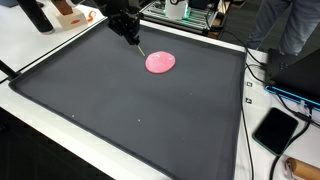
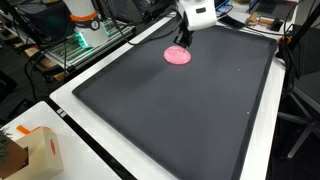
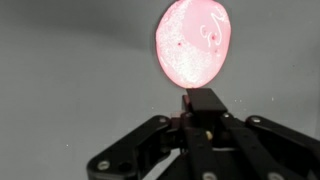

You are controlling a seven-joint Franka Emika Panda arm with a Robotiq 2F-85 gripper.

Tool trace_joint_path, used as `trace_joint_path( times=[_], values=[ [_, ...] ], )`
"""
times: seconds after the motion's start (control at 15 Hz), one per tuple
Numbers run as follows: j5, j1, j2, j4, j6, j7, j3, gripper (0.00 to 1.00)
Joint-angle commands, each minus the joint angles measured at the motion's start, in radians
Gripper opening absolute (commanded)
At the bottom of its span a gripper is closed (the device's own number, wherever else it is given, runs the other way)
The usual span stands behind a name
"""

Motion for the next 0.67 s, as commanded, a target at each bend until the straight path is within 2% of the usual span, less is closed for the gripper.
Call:
trace_joint_path(
  times=[0.0, 0.47, 0.53, 0.6],
  values=[
    [-0.095, 0.035, 0.067, 0.121, -0.083, 0.065, 0.013, 0.03],
    [-0.255, 0.115, 0.144, 0.273, -0.18, 0.112, 0.036, 0.03],
    [-0.209, 0.091, 0.11, 0.221, -0.14, 0.085, 0.043, 0.13],
    [-0.224, 0.101, 0.119, 0.236, -0.149, 0.092, 0.045, 0.13]
  ],
)
